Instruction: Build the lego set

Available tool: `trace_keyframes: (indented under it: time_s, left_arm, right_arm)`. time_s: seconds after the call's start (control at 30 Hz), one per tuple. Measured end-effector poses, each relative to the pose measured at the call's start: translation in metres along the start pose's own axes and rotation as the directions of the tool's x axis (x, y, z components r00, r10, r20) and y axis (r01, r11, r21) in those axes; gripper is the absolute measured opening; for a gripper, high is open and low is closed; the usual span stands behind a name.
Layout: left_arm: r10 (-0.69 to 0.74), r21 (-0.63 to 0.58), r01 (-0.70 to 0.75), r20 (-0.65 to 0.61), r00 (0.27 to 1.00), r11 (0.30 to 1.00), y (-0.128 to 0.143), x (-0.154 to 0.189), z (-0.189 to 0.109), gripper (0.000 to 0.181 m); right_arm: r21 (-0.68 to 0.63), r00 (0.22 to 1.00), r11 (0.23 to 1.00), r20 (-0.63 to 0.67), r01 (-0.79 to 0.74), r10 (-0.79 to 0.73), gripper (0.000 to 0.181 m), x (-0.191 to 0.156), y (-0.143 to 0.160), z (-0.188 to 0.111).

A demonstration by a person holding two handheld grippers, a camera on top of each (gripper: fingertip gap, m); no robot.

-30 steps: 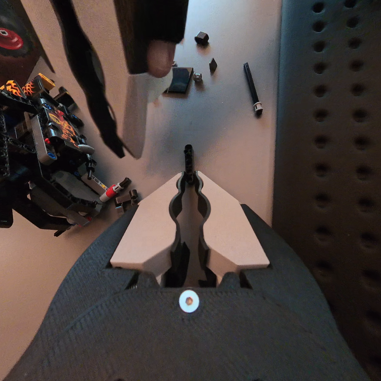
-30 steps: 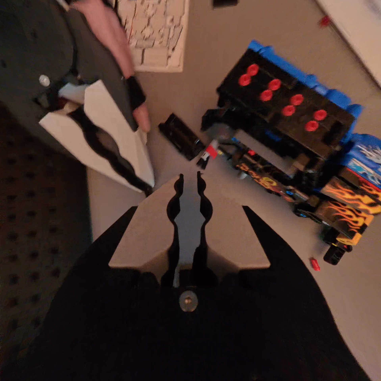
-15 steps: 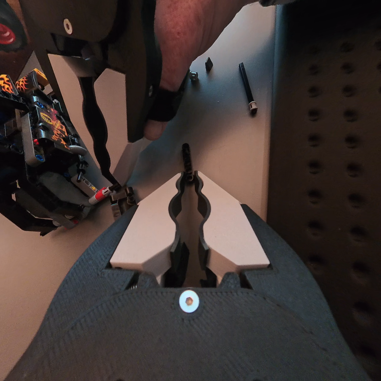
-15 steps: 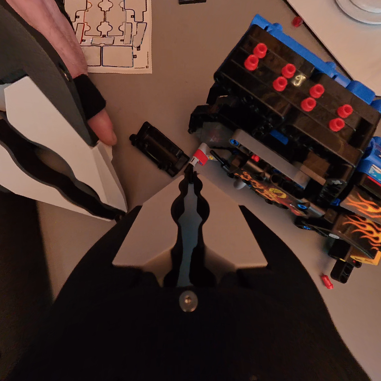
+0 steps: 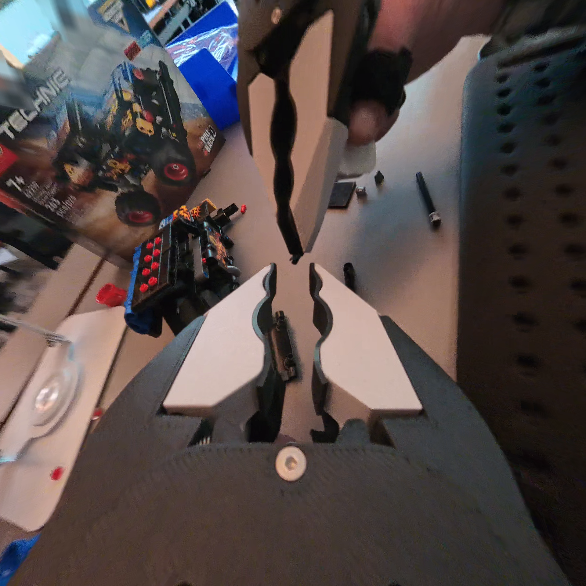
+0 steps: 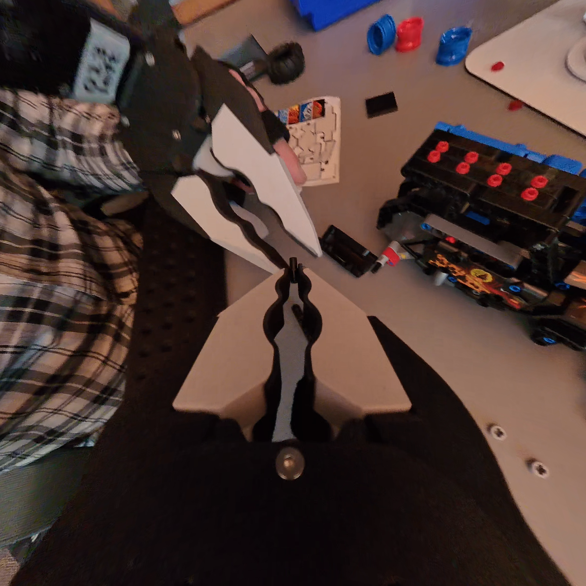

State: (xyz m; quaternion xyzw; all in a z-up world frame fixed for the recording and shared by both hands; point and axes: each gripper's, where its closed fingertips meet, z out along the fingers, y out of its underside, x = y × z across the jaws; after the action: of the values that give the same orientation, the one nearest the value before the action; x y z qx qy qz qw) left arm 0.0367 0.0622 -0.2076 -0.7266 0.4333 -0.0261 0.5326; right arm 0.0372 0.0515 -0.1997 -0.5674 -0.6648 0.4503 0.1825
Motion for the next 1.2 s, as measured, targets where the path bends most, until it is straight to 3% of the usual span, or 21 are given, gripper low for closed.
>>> trace_keyframes:
  time_s: [0.1, 0.17, 0.43, 0.6, 0.77, 0.9, 0.97, 1.1, 1.2]
  left_arm:
    - [0.135, 0.005, -0.136, 0.075, 0.988, 0.991, -0.006, -0.001, 0.000, 0.001]
    - [0.162, 0.001, -0.163, 0.094, 0.982, 0.987, -0.006, -0.002, 0.000, 0.000]
    - [0.041, 0.025, -0.044, 0.093, 0.995, 0.999, -0.008, -0.007, -0.001, 0.000]
    - [0.005, 0.017, -0.006, 0.057, 0.998, 1.000, -0.003, -0.004, 0.002, 0.000]
    - [0.013, -0.039, -0.012, 0.012, 1.000, 0.999, 0.007, 0.004, 0.008, 0.000]
    - [-0.012, -0.124, -0.001, -0.105, 0.994, 0.992, 0.026, 0.023, 0.014, 0.000]
    - [-0.032, -0.168, 0.005, -0.159, 0.987, 0.986, 0.035, 0.032, 0.014, 0.012]
    - [-0.135, -0.214, 0.082, -0.247, 0.960, 0.973, 0.042, 0.046, 0.015, 0.028]
    - [-0.151, -0.212, 0.098, -0.248, 0.957, 0.972, 0.041, 0.047, 0.017, 0.025]
  right_arm:
    - [0.020, 1.000, 1.000, 0.025, -0.018, 0.017, 0.002, -0.006, -0.004, -0.002]
    - [0.029, 0.999, 0.999, 0.018, -0.030, 0.029, 0.002, -0.006, -0.005, -0.003]
    - [0.172, 0.994, 0.980, -0.023, -0.099, 0.104, 0.002, -0.003, -0.016, -0.007]
    - [0.190, 0.993, 0.977, -0.053, -0.098, 0.110, 0.002, -0.001, -0.012, -0.004]
    - [0.089, 0.990, 0.996, -0.136, -0.018, 0.030, 0.002, 0.003, -0.002, 0.001]
    - [-0.070, 0.972, 0.989, -0.187, 0.132, -0.143, 0.001, -0.001, 0.008, 0.005]
    - [-0.202, 0.948, 0.958, -0.206, 0.203, -0.244, 0.001, 0.001, 0.017, 0.006]
    - [-0.384, 0.912, 0.864, -0.115, 0.325, -0.394, 0.001, -0.006, 0.033, 0.014]
    - [-0.484, 0.881, 0.783, -0.051, 0.390, -0.470, 0.001, -0.006, 0.044, 0.018]
